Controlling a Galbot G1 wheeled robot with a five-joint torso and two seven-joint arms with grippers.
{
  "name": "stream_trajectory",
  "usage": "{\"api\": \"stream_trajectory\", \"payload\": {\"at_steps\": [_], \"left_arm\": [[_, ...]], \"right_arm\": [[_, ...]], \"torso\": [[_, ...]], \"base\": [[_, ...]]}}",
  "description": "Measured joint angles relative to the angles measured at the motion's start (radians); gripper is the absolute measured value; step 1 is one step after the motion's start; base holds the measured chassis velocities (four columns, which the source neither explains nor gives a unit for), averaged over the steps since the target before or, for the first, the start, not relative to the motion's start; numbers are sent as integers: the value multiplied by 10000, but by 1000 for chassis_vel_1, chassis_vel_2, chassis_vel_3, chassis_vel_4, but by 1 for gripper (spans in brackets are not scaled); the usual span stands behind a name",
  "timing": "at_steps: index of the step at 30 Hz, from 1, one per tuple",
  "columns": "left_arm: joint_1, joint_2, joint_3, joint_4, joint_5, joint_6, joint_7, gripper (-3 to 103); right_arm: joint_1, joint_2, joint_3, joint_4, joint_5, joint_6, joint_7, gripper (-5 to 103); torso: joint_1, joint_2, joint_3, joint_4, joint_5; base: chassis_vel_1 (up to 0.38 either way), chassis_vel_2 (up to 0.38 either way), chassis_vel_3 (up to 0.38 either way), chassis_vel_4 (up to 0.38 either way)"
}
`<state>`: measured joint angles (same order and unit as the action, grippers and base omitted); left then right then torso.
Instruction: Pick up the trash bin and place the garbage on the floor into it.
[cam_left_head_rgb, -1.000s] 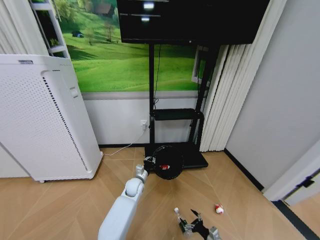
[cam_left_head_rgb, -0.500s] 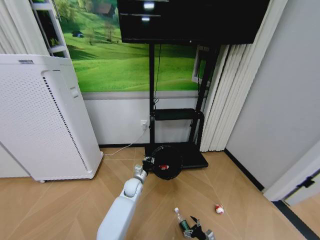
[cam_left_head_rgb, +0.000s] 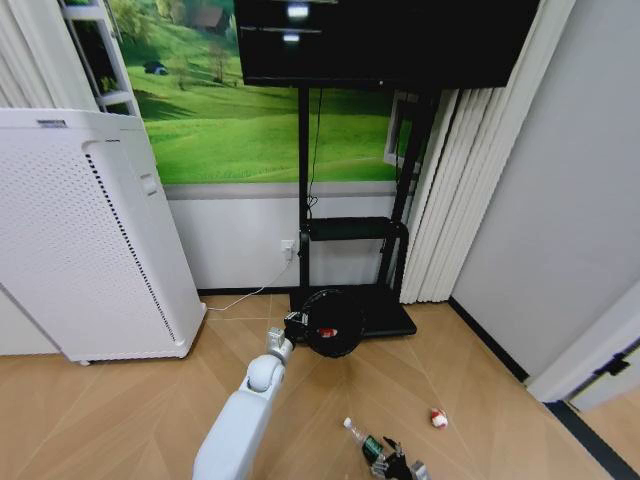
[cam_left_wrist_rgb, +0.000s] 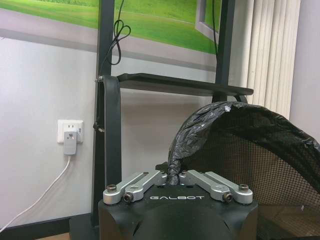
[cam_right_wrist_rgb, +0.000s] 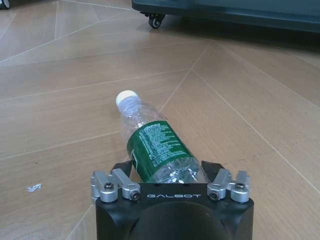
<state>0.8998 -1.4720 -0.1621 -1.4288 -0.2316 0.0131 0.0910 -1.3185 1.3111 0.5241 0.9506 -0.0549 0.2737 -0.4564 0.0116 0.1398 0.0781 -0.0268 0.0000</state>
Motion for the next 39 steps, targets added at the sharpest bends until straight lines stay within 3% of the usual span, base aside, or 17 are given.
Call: {"api": "stream_trajectory", "payload": {"at_steps": [4,6,7,9,12,15,17,25,39], "left_arm": [[-52,-8,2,36,-2,0,3,3],[-59,-11,4,44,-2,-1,3,3],[-66,-23,12,65,-3,-1,4,3],[-66,-27,13,72,-2,-1,4,3],[-38,-39,16,88,10,-1,3,3],[2,-41,17,100,21,-1,3,3],[134,-49,-91,152,68,-1,-1,3],[343,-86,-268,307,-459,193,-294,3],[204,-331,-227,1049,-504,367,-687,3]], "right_arm": [[14,-2,35,7,50,58,2,62],[14,0,49,23,63,65,5,62],[5,3,113,107,129,85,11,51],[-3,3,139,153,166,85,14,51],[-85,-25,254,483,430,85,57,41],[-121,-59,335,736,572,80,74,37],[-189,-147,653,1669,1281,-166,364,32],[-308,-291,1815,4678,3172,-1405,926,32],[-726,-392,2699,8093,4216,-2246,987,32]], "torso": [[0,0,0,0,0],[0,0,0,0,0],[0,0,0,0,1],[0,0,0,0,0],[0,0,0,-1,1],[0,0,0,0,1],[0,0,0,0,1],[0,3,0,-1,-1],[0,3,0,0,1]], "base": [[0,0,0,0],[0,0,0,0],[0,0,0,0],[0,0,0,0],[0,0,0,0],[0,0,0,0],[0,0,0,0],[0,0,0,0],[0,0,0,0]]}}
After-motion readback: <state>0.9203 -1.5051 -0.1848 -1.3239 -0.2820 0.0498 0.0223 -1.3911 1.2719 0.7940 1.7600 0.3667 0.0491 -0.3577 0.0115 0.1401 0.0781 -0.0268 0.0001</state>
